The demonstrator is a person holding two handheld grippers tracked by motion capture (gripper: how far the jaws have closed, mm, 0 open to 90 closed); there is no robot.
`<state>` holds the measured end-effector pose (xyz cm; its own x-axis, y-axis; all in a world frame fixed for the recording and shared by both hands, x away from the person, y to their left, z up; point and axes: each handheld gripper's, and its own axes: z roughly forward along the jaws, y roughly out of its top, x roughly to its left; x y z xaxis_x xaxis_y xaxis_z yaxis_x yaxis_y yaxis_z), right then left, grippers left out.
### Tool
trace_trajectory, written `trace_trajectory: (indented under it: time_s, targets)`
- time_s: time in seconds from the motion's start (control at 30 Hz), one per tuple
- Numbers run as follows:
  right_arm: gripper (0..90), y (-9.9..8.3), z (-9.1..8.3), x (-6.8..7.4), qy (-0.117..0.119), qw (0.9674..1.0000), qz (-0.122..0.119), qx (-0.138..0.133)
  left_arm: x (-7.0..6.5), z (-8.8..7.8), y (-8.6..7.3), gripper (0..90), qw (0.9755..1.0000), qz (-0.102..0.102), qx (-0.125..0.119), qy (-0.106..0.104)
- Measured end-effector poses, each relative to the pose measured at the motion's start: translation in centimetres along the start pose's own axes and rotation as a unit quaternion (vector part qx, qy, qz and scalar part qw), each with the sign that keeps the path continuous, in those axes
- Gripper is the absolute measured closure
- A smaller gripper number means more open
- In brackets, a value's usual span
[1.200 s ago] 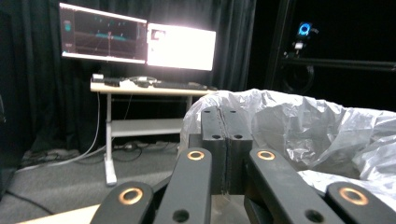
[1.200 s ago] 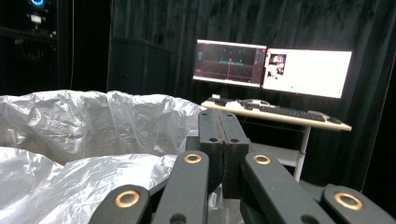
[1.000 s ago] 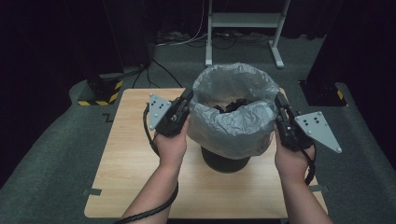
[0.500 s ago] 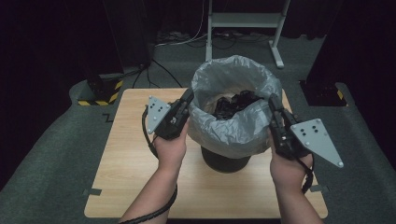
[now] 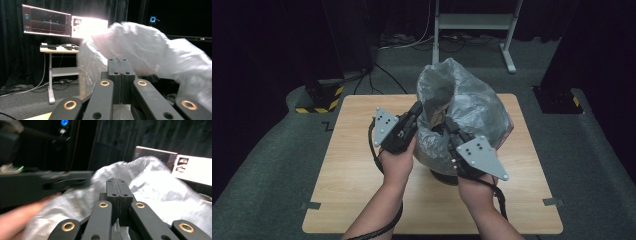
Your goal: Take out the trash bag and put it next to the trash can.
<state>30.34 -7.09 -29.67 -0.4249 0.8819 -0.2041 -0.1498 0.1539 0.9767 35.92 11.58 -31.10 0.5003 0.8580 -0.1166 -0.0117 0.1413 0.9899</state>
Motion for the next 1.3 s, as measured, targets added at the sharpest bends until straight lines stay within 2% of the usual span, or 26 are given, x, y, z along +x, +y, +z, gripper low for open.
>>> trace_trajectory:
  time_s: [0.13,0.37,0.5,0.6,0.7,0.77,0.8,0.83,0.87,0.97,1.03,1.1,1.2,1.3]
  targets:
    - [90.0,-0.9,1.0,1.9,0.017,0.9994,-0.025,0.017,0.3,-0.2,-0.2,89.1,1.0000,-0.005,0.003,-0.001]
    - [90.0,-2.5,1.7,4.2,0.039,0.9981,-0.039,0.028,0.9,-0.3,-0.4,89.1,0.9996,-0.012,0.014,-0.020]
    - [90.0,-3.4,2.0,4.8,0.046,0.9975,-0.042,0.034,1.2,-0.5,-0.2,88.9,0.9987,-0.012,0.026,-0.042]
    - [90.0,-3.7,2.2,4.7,0.046,0.9975,-0.039,0.038,1.4,-1.0,-0.1,86.2,0.9983,-0.019,0.027,-0.048]
    - [90.0,-3.8,2.2,4.7,0.047,0.9973,-0.040,0.039,1.7,-1.7,0.4,71.2,0.9983,-0.029,0.018,-0.047]
    - [90.0,-3.9,2.2,4.7,0.047,0.9972,-0.043,0.039,1.9,-1.9,0.8,54.3,0.9986,-0.038,0.014,-0.035]
    - [90.0,-3.9,2.2,4.7,0.048,0.9971,-0.044,0.039,2.1,-1.9,0.9,44.5,0.9982,-0.046,0.019,-0.034]
    - [90.0,-3.9,2.2,4.7,0.048,0.9971,-0.044,0.039,2.2,-1.7,1.0,35.8,0.9971,-0.061,0.022,-0.041]
    - [90.0,-4.0,2.2,4.8,0.048,0.9972,-0.043,0.039,2.3,-1.4,1.0,29.5,0.9962,-0.067,0.034,-0.044]
    - [90.0,-4.0,2.3,4.8,0.047,0.9972,-0.043,0.038,2.4,-0.5,0.7,20.4,0.9941,-0.077,0.061,-0.047]
    - [90.0,-4.0,2.3,4.8,0.048,0.9972,-0.043,0.039,2.6,0.0,0.4,20.2,0.9912,-0.094,0.077,-0.054]
    - [90.0,-4.1,2.3,4.8,0.049,0.9970,-0.045,0.039,2.9,0.3,0.1,24.2,0.9893,-0.097,0.089,-0.064]
    - [90.0,-4.1,2.4,4.9,0.051,0.9968,-0.046,0.039,3.1,0.7,-0.2,40.6,0.9867,-0.100,0.103,-0.077]
    - [90.0,-4.1,2.3,4.9,0.053,0.9966,-0.052,0.036,3.0,0.8,-0.4,55.4,0.9867,-0.086,0.110,-0.083]
